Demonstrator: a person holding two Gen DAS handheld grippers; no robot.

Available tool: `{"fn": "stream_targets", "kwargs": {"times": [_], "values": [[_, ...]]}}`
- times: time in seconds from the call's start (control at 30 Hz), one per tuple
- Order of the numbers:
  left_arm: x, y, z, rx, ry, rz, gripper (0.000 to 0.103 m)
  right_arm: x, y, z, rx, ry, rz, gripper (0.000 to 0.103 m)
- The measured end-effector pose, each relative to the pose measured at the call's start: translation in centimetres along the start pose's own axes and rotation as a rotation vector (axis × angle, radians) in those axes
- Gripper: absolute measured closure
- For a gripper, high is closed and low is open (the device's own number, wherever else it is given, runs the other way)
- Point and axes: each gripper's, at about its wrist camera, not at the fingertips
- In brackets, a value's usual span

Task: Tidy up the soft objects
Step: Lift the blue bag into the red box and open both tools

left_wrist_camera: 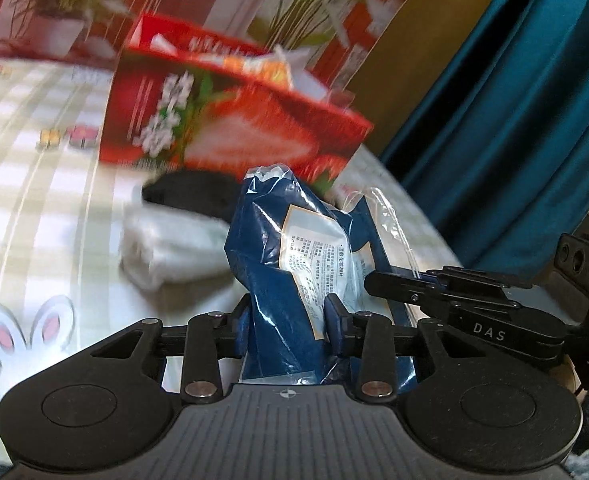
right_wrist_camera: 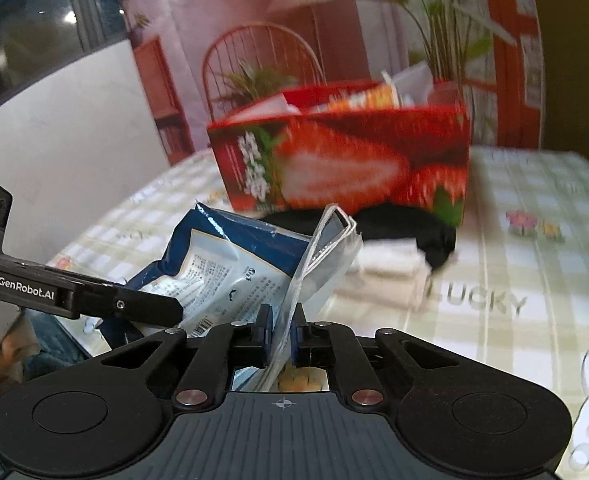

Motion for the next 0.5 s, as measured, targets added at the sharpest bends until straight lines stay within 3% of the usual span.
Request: {"fn": "stream_targets", "kwargs": {"times": [0.27, 0.5], "values": [[6.4, -1.1, -1.2, -0.005, -0.108, -0.105, 0.064, 6.0, -0.1, -0.9, 0.036, -0.063, 0.190, 0.095], [13.0, -2.0, -5.1, 0.044, -0.233, -0.200, 0.064, 13.1, -1.1, -4.6, -0.006, -0.128, 0.361, 0.095]]}}
Point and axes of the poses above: each gripper's, at about its wrist camera, not at the fingertips, and z roughly against the way its jaws point, y to its left, x to its top, and after that the axes turned 11 degrees about -y, right-handed
